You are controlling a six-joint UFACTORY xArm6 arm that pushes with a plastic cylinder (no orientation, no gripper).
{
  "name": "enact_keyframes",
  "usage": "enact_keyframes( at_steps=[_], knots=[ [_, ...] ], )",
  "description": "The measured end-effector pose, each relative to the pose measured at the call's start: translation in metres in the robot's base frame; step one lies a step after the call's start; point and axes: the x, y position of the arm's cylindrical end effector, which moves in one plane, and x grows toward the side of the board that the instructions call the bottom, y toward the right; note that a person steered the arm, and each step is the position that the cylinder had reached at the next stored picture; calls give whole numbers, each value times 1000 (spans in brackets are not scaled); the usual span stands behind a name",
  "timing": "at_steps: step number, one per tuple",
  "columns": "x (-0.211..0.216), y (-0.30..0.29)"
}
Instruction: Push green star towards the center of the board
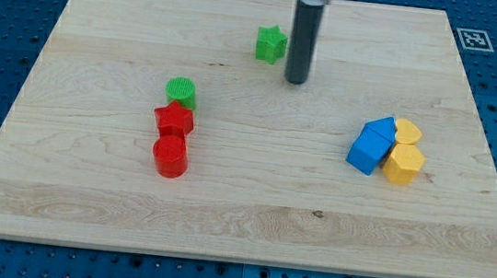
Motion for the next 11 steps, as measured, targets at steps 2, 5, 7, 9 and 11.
enact_keyframes(
  at_steps=[2,5,7,9,11],
  knots=[
    [-50,26],
    [-93,-69],
    [-79,-41],
    [-22,-42],
    [-1,-62]
  ],
)
